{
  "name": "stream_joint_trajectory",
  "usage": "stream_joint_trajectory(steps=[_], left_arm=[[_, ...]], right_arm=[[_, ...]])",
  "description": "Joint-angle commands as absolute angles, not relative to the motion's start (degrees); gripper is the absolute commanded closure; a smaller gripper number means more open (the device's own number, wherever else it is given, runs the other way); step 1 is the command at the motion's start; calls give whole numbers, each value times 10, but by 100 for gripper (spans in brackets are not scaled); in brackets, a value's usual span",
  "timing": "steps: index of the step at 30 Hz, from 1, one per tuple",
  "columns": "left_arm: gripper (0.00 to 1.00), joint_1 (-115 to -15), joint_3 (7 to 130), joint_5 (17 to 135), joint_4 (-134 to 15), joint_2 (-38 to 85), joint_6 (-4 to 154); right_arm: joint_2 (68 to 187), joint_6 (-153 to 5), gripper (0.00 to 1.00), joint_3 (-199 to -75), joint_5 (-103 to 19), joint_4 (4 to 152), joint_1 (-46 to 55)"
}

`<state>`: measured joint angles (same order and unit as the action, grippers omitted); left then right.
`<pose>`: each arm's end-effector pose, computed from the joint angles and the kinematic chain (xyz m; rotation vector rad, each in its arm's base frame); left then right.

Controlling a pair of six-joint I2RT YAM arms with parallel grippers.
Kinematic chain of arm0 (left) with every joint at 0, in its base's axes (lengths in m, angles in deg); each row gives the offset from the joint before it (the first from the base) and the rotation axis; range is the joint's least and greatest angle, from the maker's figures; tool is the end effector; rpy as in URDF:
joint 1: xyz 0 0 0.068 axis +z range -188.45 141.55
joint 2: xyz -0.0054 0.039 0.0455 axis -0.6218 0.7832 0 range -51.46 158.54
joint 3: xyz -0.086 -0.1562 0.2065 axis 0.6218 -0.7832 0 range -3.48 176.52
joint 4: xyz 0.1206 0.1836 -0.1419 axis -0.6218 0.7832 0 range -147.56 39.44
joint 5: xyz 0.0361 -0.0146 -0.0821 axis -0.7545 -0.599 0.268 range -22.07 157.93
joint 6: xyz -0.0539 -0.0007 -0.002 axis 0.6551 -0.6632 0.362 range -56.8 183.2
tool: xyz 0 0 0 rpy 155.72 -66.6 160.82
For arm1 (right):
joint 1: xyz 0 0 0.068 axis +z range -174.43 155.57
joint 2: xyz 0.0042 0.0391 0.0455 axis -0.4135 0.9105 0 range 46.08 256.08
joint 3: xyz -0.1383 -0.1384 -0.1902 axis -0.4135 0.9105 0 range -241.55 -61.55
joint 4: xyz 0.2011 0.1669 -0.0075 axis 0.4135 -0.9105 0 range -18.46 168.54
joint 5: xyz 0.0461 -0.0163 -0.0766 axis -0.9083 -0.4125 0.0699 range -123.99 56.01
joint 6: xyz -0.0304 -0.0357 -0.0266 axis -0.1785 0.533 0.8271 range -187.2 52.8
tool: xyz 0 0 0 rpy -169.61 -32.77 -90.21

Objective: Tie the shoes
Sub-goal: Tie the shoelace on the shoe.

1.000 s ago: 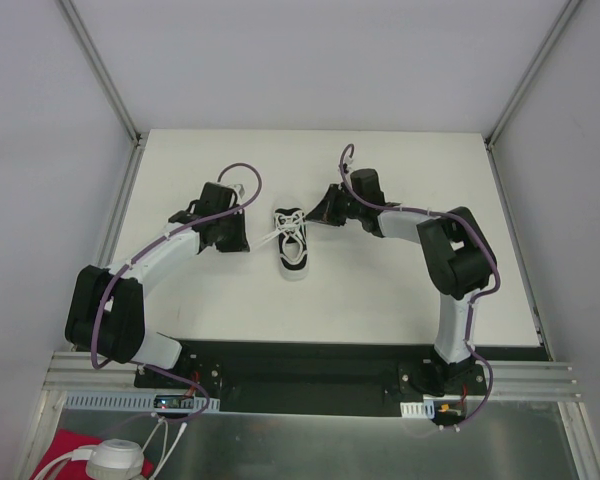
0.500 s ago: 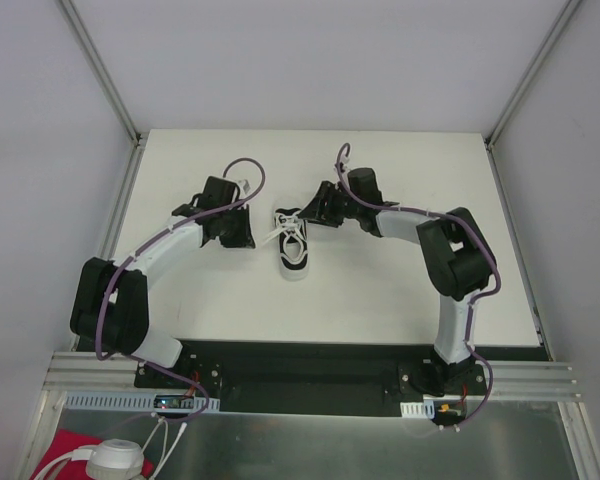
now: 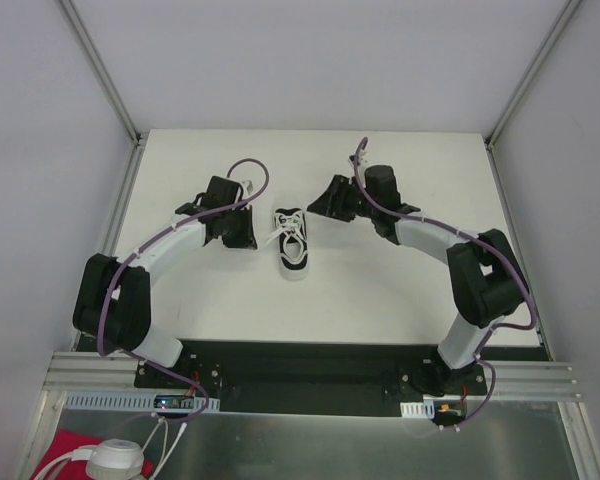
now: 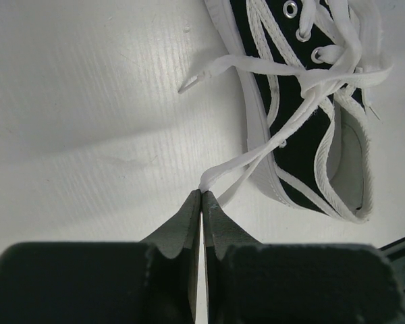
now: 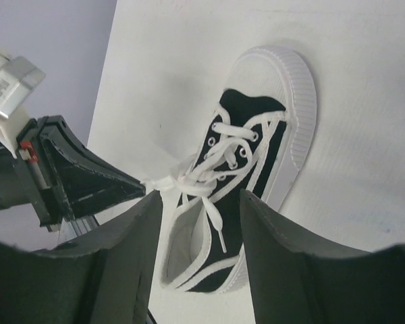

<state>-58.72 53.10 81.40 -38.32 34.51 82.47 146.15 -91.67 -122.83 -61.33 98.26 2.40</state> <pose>0.2937 -0.1173 0.2274 0.1320 2.4739 -0.5910 0.3447 0.1925 0.2323 -0.3836 1.9716 1.0443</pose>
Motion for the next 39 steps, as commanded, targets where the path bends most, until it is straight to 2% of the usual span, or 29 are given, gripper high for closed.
stream_joint_trajectory(steps=[1,15,30,39], left_arm=[[100,-591,552,828,-375,345,813],[100,-591,560,834,-375,353,811],[100,-592,570,834,-375,363,816],[100,-591,578,837,-375,370,816]], right_arm=[[1444,-869,49,-1203,-636,971,40],[1506,-830,52,-1245,-670,920,77],[1490,-833,97,-1230,-666,925,77],[1462,-830,99,-1210,-666,929,79]])
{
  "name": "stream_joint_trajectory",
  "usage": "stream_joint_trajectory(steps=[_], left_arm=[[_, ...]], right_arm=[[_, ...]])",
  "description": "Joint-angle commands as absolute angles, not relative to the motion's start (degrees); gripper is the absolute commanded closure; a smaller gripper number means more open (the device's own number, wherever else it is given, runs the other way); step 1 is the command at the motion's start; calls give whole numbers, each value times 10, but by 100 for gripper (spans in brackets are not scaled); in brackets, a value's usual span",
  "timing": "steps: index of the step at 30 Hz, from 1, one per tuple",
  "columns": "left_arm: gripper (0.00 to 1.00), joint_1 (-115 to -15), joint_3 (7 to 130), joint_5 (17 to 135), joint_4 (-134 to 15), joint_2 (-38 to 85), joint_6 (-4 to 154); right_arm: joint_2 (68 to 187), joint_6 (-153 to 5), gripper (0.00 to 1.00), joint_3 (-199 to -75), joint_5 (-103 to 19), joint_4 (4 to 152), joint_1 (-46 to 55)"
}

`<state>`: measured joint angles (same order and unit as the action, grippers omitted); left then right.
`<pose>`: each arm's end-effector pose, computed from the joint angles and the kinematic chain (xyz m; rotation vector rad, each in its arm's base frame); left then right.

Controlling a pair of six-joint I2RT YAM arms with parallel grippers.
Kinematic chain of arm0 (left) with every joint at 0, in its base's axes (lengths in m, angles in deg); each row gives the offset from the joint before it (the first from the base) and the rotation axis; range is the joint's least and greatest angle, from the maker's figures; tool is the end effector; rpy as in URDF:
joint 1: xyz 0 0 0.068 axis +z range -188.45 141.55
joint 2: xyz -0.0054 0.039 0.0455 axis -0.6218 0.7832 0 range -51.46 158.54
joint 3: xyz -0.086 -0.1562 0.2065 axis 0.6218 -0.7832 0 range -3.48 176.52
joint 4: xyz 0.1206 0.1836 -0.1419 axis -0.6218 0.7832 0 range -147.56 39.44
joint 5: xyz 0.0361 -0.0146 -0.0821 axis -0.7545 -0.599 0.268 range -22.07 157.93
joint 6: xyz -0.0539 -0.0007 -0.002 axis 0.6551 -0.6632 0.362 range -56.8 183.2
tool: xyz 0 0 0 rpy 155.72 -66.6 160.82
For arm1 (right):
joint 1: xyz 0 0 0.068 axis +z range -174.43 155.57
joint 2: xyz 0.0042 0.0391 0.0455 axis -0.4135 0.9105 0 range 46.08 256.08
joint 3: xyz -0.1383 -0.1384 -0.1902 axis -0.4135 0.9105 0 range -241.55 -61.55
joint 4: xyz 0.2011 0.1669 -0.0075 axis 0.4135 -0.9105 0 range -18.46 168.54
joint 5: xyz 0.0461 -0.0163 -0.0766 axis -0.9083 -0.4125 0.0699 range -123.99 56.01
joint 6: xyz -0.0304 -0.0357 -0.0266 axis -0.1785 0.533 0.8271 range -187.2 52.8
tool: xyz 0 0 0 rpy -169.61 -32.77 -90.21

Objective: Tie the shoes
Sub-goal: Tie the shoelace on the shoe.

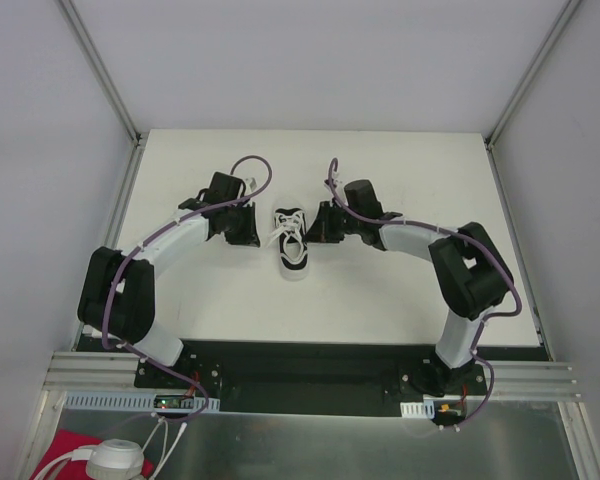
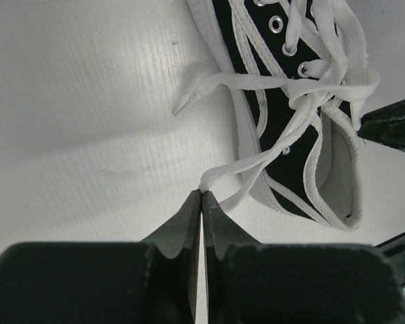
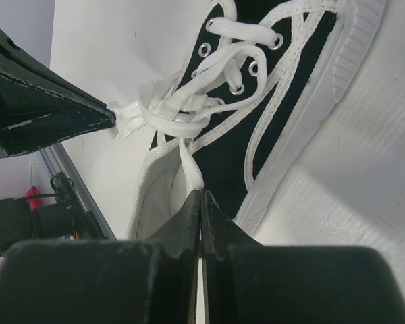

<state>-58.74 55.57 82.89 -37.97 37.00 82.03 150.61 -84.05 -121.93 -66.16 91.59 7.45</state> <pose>0.3034 -0.1220 0.2275 0.1536 2.4804 -0.6177 0.3238 0.2235 0.1878 -0.6391 2.1220 1.0842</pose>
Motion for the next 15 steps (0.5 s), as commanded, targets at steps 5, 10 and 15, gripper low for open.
stream_joint_trajectory(steps=[5,10,15], left_arm=[[100,-592,578,838,-376,371,816],[100,-592,579,839,-376,374,815],[100,-597,591,846,-375,384,816]], right_arm=[[1445,-828,99,-1200,-664,929,79],[1433,-828,99,-1195,-666,929,82],[1438,-829,99,-1198,-668,929,94]])
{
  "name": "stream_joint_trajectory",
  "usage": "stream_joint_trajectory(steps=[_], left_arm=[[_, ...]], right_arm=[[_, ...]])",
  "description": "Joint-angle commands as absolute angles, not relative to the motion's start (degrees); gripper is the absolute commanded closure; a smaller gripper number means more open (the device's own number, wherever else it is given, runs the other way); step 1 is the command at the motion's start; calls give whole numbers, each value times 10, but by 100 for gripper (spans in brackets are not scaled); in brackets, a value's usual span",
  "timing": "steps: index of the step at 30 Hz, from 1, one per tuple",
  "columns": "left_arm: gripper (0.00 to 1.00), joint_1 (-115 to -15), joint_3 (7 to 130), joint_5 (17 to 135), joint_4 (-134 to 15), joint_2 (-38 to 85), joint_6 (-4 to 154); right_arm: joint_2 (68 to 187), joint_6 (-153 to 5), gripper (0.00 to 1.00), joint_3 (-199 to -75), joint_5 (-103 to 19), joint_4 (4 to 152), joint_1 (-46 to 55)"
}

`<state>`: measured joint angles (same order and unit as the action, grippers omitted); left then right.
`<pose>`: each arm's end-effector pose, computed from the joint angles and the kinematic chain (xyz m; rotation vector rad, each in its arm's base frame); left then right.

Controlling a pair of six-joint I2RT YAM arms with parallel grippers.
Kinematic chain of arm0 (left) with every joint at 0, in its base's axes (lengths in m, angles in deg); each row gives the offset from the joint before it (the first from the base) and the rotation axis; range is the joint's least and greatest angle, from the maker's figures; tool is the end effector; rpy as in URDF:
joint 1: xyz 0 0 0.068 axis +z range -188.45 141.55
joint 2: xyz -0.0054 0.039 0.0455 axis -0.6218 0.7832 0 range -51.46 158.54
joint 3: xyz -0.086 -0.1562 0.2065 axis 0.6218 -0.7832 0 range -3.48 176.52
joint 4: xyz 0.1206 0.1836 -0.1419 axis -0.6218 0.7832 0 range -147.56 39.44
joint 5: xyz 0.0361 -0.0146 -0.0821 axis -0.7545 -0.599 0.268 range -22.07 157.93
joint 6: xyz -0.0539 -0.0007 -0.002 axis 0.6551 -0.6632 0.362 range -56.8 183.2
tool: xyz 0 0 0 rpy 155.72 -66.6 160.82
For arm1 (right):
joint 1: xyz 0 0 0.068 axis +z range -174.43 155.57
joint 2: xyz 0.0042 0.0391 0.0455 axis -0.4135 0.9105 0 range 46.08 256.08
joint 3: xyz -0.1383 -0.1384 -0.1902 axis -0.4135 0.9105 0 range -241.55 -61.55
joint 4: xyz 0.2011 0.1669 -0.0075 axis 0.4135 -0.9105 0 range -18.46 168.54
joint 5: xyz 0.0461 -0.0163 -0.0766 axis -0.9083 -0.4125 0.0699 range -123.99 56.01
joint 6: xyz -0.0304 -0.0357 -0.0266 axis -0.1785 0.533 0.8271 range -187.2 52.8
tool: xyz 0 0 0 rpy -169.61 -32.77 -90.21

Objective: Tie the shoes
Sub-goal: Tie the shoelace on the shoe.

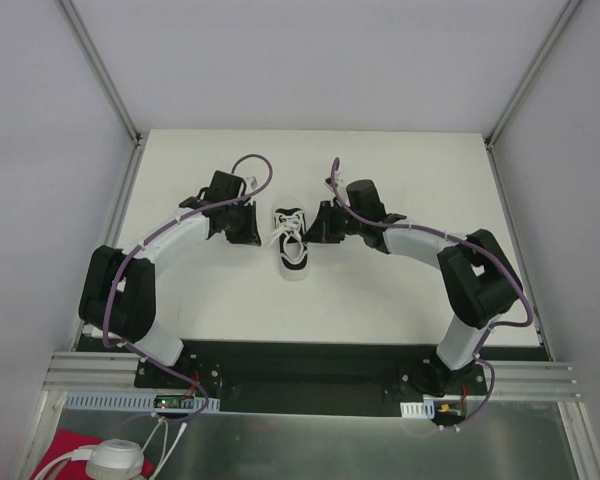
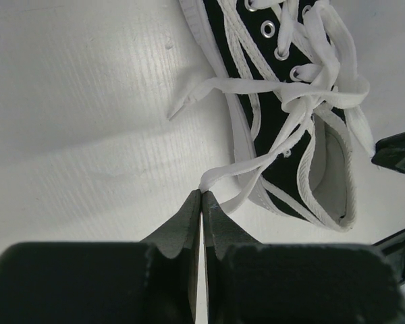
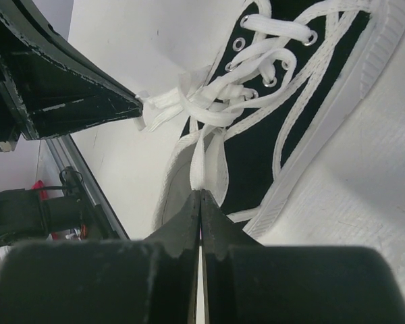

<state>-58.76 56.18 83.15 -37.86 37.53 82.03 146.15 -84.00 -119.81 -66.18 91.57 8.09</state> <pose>0.3056 -0.1231 0.2279 0.1561 2.4812 -0.6232 0.3103 0.2202 0.2048 -0.6567 2.0767 1.0930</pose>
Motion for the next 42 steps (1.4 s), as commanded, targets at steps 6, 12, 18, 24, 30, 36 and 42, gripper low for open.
stream_joint_trajectory(steps=[6,12,18,24,30,36,42], left_arm=[[100,-602,606,849,-375,389,817],[100,-602,602,848,-376,389,815],[100,-602,603,847,-376,392,818],[100,-602,612,836,-376,396,821],[100,-602,618,836,-376,399,818],[100,-602,618,833,-376,400,815],[100,-602,622,837,-375,406,815]], right_arm=[[1449,-834,99,-1212,-669,929,112],[1454,-836,99,-1224,-668,929,122],[1462,-837,99,-1227,-670,929,129],[1454,-828,99,-1228,-672,911,130],[1417,-785,52,-1219,-616,861,126],[1402,-797,50,-1234,-597,871,86],[1451,-841,45,-1281,-594,884,57]])
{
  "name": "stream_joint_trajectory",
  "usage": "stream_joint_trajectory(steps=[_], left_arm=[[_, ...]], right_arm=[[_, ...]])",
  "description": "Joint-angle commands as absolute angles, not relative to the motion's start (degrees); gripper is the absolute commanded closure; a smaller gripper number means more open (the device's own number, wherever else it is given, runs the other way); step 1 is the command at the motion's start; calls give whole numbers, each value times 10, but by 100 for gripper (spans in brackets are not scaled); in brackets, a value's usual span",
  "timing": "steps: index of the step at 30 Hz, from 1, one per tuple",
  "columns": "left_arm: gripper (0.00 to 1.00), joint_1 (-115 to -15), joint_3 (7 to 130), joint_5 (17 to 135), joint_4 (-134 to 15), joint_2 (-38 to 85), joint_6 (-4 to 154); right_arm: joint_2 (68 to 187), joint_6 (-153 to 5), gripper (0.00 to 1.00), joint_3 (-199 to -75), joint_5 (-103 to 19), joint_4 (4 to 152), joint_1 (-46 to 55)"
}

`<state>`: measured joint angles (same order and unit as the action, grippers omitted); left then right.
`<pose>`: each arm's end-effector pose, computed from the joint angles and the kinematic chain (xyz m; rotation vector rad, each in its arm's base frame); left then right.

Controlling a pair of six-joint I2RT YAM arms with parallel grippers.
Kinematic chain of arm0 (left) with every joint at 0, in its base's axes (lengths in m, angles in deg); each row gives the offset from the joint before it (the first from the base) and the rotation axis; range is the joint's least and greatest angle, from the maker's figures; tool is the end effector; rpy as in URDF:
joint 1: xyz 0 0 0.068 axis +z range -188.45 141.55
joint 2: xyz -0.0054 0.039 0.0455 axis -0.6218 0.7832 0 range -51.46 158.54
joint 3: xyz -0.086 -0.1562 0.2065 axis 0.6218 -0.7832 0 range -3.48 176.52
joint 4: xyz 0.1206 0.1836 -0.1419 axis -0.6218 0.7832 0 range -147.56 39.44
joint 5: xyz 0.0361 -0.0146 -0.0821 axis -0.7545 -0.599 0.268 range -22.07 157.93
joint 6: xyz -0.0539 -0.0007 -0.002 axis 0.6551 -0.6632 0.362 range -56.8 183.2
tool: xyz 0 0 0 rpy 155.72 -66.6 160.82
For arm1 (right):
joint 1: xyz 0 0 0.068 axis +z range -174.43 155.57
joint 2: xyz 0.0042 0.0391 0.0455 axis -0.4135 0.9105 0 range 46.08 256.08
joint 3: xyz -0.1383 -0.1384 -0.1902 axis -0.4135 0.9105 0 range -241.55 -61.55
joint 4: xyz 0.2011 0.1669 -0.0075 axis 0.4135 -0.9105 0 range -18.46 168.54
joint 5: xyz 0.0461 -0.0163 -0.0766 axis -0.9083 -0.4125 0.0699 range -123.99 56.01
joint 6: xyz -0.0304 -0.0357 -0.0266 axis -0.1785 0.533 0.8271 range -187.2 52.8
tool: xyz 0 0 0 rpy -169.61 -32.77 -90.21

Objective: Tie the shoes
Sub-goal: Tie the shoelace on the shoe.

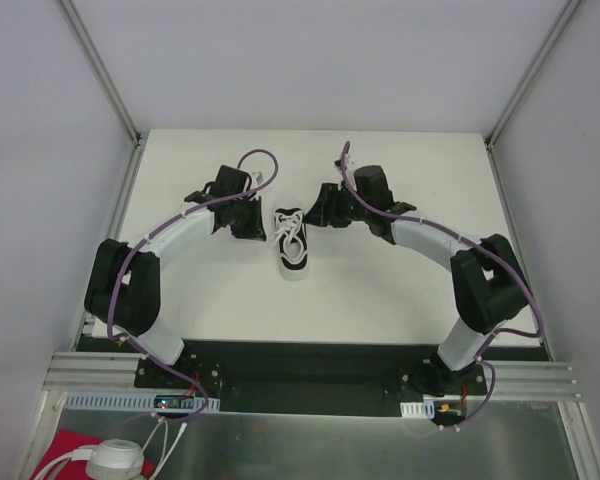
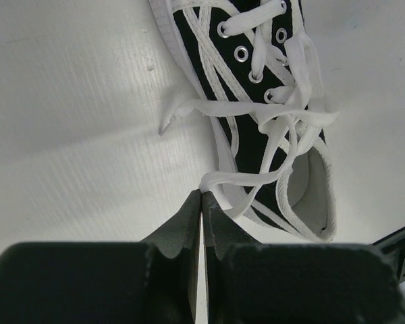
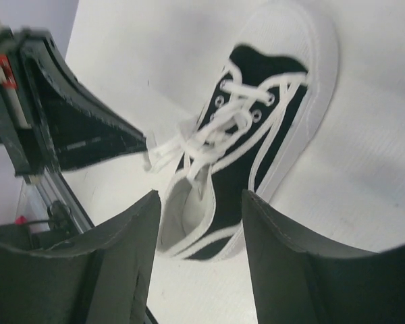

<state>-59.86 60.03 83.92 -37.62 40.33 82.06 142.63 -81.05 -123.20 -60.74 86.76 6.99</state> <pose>0.3172 -0.1349 0.2334 0.1876 2.4687 -0.6507 0.3159 0.2116 0.2374 -0.6248 2.0275 0.9589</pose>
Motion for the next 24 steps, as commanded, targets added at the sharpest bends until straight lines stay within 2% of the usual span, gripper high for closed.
stream_joint_trajectory(steps=[1,11,24], left_arm=[[100,-602,623,837,-375,406,815],[100,-602,627,832,-374,408,813],[100,-601,626,831,-367,405,813]], right_arm=[[1462,-852,45,-1294,-598,886,54],[1594,-938,46,-1396,-618,850,43],[1632,-939,50,-1427,-650,854,61]])
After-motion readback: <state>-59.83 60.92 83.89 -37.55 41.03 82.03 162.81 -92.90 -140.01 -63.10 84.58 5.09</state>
